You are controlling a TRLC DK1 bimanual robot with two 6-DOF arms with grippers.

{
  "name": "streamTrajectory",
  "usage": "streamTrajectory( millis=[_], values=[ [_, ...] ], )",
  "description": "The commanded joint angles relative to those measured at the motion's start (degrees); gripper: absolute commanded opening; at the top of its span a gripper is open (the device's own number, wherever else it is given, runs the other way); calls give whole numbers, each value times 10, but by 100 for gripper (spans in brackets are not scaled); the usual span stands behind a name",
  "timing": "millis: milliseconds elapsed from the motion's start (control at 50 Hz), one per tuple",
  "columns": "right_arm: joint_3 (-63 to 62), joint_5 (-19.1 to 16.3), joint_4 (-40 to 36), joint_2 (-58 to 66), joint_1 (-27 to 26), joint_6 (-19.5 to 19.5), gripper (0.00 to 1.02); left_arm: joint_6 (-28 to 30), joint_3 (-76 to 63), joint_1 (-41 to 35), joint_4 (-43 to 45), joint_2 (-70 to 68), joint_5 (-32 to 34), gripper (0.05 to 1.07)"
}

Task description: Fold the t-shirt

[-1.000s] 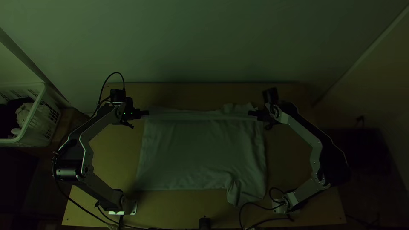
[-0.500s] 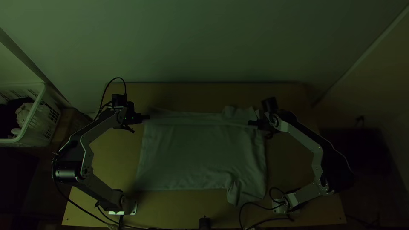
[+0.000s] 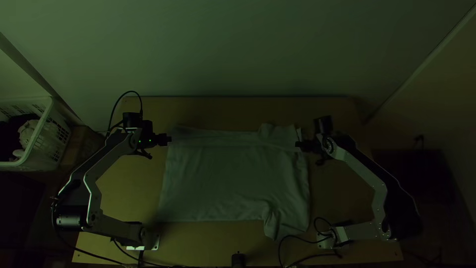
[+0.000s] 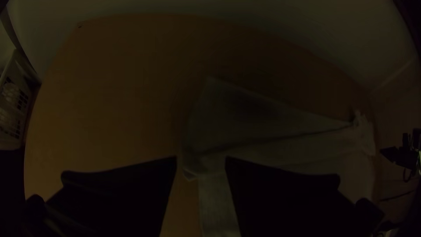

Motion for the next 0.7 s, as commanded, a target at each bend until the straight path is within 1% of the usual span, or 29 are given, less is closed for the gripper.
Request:
streamTrajectory(
  millis=[0, 80, 280, 440, 620, 680],
  values=[
    [-17, 4, -8, -59, -4, -20, 66, 6, -10, 11, -23, -45, 10, 103],
    [-19, 3, -26, -94, -1, -24, 70, 7, -21, 13, -28, -88, 22, 103],
    [-16, 3, -111, -155, 23, -20, 70, 24, -30, 20, -90, -171, 34, 103],
    [-24, 3, -175, -204, 51, -11, 70, 56, -52, 22, -149, -238, 34, 103],
    [-62, 3, -215, -267, 80, -2, 70, 92, -87, 26, -216, -309, 33, 103],
    [-72, 3, -234, -283, 89, 3, 70, 108, -92, 28, -251, -330, 34, 103]
  ],
)
